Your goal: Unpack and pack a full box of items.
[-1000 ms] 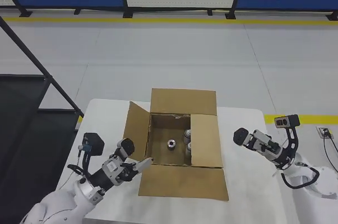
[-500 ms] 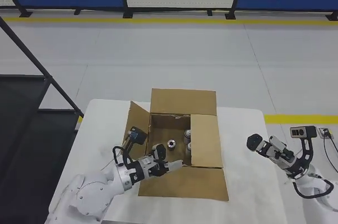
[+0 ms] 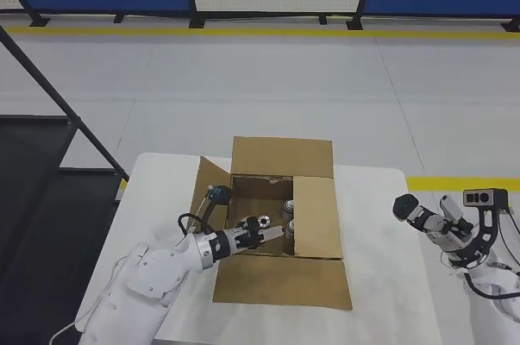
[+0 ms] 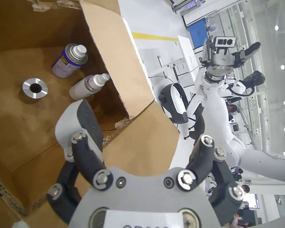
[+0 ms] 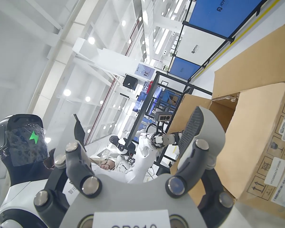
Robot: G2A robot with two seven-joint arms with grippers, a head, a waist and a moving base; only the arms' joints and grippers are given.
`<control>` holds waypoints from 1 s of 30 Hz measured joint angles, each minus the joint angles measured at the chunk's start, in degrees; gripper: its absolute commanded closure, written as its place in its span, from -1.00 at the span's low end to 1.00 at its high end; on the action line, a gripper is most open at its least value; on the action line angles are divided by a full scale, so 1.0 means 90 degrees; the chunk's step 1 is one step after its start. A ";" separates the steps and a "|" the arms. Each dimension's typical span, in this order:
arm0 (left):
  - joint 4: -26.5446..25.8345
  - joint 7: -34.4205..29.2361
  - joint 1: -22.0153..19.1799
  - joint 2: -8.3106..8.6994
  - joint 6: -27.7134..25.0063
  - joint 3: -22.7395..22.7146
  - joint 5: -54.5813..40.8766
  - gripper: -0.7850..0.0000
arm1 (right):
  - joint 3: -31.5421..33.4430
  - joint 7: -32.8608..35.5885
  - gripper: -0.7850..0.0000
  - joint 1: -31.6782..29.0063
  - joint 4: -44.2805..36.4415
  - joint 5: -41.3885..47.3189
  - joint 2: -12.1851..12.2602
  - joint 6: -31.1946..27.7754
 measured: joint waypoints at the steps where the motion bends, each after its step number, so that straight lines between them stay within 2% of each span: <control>1: 0.0153 -0.0020 -0.0041 -0.0003 -0.0049 -0.0022 -0.0097 -1.00 | 0.0018 -0.0022 -1.00 -0.0010 0.0020 0.0021 0.0003 -0.0015; 8: 0.1034 -0.0316 -0.0083 0.0037 -0.0611 -0.0364 -0.0819 -1.00 | 0.0190 -0.0152 -1.00 -0.0115 0.0014 0.0100 0.0037 -0.0120; 13: 0.1053 -0.0585 -0.0213 0.0009 -0.0792 -0.0238 -0.1161 -1.00 | 0.0299 -0.0277 -1.00 -0.0168 -0.0089 0.0118 0.0058 -0.0154; 19: 0.1153 -0.0575 -0.0645 -0.0123 -0.0678 0.0301 -0.1196 -1.00 | 0.0434 -0.0402 -1.00 -0.0273 -0.0187 0.0142 0.0083 -0.0208; 25: 0.1767 -0.0519 -0.1227 -0.0351 -0.0636 0.1033 -0.1293 -1.00 | 0.0664 -0.0534 -1.00 -0.0501 -0.0287 0.0250 0.0106 -0.0296; 30: 0.2256 -0.0369 -0.1543 -0.0533 -0.0713 0.1493 -0.1398 -1.00 | 0.0774 -0.0601 -1.00 -0.0661 -0.0386 0.0297 0.0118 -0.0324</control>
